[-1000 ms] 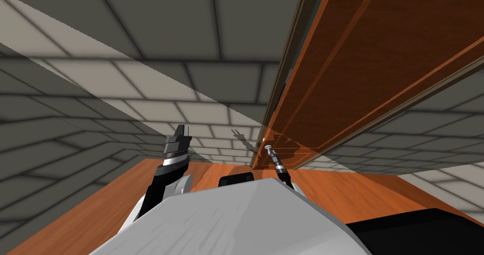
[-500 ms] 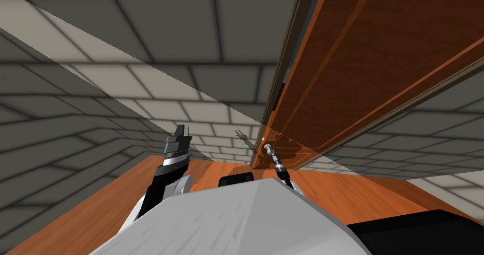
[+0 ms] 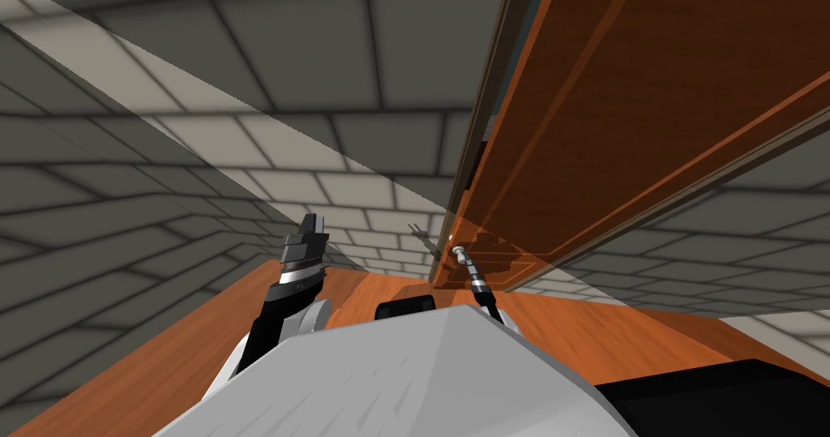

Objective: Pull the door open

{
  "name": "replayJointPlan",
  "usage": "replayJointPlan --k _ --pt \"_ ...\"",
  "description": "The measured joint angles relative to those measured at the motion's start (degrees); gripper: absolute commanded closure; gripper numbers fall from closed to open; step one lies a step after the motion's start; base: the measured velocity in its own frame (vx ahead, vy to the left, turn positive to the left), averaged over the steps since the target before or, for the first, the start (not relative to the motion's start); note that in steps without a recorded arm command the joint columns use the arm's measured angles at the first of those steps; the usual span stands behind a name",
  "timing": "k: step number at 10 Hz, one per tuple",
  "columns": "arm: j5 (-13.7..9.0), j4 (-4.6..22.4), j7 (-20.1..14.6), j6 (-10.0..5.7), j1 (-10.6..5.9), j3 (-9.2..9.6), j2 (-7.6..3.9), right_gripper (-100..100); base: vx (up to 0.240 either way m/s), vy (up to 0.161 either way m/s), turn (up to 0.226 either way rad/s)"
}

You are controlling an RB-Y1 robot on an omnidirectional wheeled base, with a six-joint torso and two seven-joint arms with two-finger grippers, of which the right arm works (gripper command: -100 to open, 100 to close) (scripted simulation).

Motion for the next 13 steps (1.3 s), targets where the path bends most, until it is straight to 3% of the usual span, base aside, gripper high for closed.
replayJointPlan --k 13 --pt "-11.10 1.46 -18.55 1.64 -1.95 5.43 -1.41 100 -0.051 -0.022 0.064"
